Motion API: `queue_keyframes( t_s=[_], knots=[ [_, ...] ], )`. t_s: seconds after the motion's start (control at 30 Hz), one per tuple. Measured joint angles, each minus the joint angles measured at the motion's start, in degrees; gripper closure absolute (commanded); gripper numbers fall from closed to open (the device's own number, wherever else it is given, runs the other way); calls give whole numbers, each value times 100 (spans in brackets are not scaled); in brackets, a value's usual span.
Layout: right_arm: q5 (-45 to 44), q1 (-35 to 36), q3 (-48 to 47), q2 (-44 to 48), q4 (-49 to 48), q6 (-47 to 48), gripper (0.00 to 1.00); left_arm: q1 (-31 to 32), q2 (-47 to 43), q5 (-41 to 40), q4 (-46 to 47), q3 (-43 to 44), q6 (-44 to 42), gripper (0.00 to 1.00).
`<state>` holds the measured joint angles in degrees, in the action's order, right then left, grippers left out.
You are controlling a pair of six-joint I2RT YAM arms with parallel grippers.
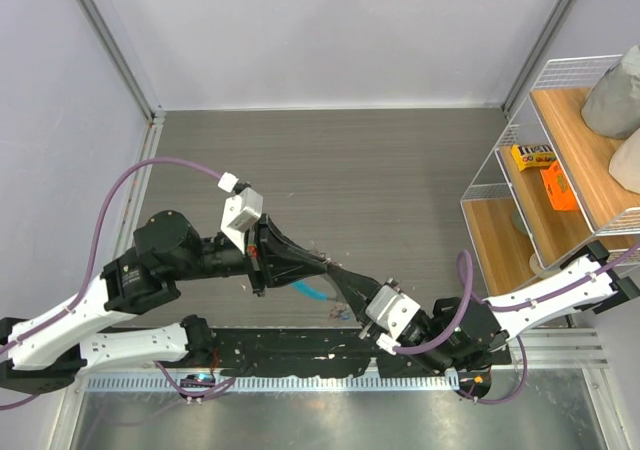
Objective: Put the keys on the keyring
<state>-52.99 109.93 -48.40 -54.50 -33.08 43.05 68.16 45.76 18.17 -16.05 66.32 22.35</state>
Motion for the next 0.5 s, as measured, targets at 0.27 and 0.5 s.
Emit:
queue_keyframes(
  t_s=[0.27, 0.5],
  knots=[
    [-166, 11, 0, -79, -374, 444, 94, 0, 13, 44, 31, 2, 2, 100],
    [-138, 22, 35, -103, -715, 737, 95, 0, 13, 79, 181, 2, 37, 88]
  ],
)
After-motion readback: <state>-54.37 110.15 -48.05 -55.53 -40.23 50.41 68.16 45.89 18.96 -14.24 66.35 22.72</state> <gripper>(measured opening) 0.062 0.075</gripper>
